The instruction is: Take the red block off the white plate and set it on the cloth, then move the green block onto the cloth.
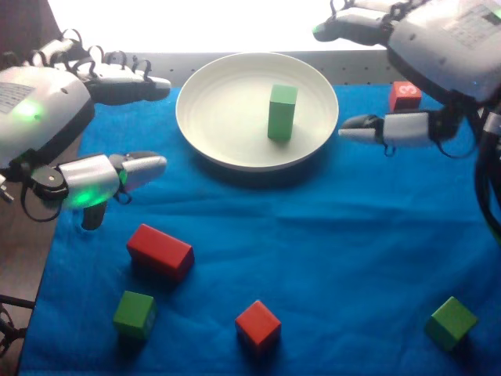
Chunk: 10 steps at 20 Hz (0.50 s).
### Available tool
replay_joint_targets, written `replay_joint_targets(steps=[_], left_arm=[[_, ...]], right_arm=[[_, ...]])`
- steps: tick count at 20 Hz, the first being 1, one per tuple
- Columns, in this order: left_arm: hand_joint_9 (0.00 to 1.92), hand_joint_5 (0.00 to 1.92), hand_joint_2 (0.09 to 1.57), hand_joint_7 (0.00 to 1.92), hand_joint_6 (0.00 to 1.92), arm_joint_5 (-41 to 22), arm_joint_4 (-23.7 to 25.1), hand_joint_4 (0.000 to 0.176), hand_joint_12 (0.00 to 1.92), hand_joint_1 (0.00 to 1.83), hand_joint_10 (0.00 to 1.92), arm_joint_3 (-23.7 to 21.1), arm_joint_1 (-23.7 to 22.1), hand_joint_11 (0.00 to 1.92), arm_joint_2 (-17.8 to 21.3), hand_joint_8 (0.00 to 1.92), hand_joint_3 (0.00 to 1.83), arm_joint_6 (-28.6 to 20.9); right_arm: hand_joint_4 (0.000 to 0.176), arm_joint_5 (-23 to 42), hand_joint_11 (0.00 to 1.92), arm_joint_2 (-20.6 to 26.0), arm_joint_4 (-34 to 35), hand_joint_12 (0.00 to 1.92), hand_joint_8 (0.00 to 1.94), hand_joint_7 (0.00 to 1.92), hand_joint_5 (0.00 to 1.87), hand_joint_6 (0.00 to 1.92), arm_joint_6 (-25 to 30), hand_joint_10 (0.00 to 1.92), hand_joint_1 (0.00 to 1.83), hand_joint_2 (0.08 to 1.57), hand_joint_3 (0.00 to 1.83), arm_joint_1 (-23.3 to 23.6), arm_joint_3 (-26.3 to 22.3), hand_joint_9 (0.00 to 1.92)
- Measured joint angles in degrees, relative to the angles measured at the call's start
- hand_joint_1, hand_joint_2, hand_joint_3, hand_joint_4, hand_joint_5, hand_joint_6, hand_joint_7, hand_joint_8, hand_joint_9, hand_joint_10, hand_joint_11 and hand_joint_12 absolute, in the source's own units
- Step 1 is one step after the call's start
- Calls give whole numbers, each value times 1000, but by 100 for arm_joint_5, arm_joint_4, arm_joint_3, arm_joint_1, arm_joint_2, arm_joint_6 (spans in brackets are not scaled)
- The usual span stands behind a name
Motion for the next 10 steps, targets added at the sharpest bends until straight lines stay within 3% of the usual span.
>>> replay_joint_targets(steps=[1, 2, 3, 4, 5, 8, 9, 10], left_arm=[[447, 612, 1073, 535, 22, -70, 7, 72, 1221, 702, 86, -57, 0, 0, 42, 9, 0, 83], [457, 617, 1072, 530, 20, -151, 26, 43, 1239, 713, 89, -76, 0, 0, 70, 6, 0, 85], [477, 617, 1070, 538, 17, -195, 20, 42, 1255, 702, 97, -81, 2, 0, 94, 8, 0, 87], [508, 636, 1062, 562, 23, -221, -50, 51, 1266, 700, 111, -81, 2, 8, 98, 17, 0, 98], [540, 658, 1072, 595, 29, -245, -118, 45, 1268, 680, 126, -81, 2, 18, 105, 29, 1, 101], [555, 690, 1072, 626, 34, -256, -83, 43, 1284, 681, 134, -81, 2, 2, 105, 35, 0, 101], [579, 726, 1072, 661, 40, -273, -72, 38, 1256, 691, 148, -83, 2, 29, 105, 44, 0, 101], [579, 726, 1072, 661, 40, -282, -68, 38, 1256, 691, 148, -83, 2, 29, 105, 44, 0, 98]], right_arm=[[0, 120, 80, -101, 4, 1688, 175, 443, 586, 67, 0, 900, 1080, 895, 2, 76, 118, 197], [0, 299, 15, -251, 9, 1664, 99, 411, 575, 29, 0, 876, 1099, 915, 2, 157, 286, 150], [0, 470, 2, -365, 7, 1636, 60, 420, 571, 11, -2, 808, 1117, 923, 1, 210, 407, 195], [0, 603, 26, -461, 9, 1649, 58, 486, 587, 5, 2, 851, 1146, 917, 0, 264, 509, 250], [0, 835, 152, -621, 11, 1554, 47, 598, 653, 12, 4, 786, 1108, 899, 0, 343, 691, 372], [0, 1261, 143, -946, 15, 1558, 42, 636, 689, 12, 4, 846, 1115, 888, 0, 492, 1067, 349], [0, 1416, 13, -1082, 20, 1655, 20, 604, 671, 1, 4, 866, 1069, 896, 0, 553, 1231, 235], [0, 1486, 13, -1152, 20, 1655, 20, 604, 671, 1, 2, 866, 1069, 896, 0, 555, 1316, 235]])
